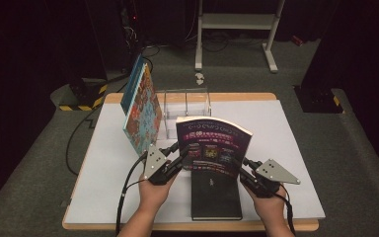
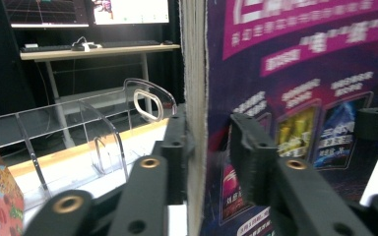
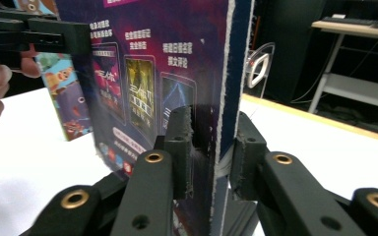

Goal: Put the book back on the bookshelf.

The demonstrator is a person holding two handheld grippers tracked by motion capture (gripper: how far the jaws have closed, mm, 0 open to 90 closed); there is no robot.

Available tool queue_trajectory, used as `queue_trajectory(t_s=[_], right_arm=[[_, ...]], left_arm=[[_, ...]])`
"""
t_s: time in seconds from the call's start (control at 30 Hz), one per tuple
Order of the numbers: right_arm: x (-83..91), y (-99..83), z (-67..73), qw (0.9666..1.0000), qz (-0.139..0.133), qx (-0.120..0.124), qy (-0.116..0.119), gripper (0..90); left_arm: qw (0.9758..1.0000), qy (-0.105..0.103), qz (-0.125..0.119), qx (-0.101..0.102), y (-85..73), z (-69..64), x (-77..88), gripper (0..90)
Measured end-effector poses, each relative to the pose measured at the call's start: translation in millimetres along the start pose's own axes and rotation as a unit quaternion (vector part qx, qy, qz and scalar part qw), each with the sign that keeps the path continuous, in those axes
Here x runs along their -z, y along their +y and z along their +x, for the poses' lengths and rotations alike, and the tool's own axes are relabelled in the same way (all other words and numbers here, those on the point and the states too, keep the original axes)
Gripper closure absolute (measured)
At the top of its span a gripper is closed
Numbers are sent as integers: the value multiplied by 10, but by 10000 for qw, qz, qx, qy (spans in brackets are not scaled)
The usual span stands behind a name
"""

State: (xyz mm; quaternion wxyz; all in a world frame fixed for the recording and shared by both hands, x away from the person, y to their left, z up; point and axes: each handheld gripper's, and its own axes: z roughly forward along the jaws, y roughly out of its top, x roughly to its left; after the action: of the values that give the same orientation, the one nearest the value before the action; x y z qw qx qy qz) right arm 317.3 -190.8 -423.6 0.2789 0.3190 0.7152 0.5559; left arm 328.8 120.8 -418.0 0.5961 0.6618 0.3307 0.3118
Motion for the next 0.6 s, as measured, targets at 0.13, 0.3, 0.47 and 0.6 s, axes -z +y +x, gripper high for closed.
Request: queue_trajectory(t_s=[0.13,0.3,0.47,0.6], right_arm=[[-12,4,3,9998,-23,-50,176,682],[-70,33,-9,9995,0,-128,272,713],[-68,50,42,9998,33,1,215,831],[-86,53,125,9999,-50,98,81,832]], left_arm=[[9999,10,33,166,0,44,-13,575],[9995,40,75,305,-8,82,0,483],[9991,77,7,422,-7,70,102,429],[9985,-222,-10,504,34,-31,126,407]])
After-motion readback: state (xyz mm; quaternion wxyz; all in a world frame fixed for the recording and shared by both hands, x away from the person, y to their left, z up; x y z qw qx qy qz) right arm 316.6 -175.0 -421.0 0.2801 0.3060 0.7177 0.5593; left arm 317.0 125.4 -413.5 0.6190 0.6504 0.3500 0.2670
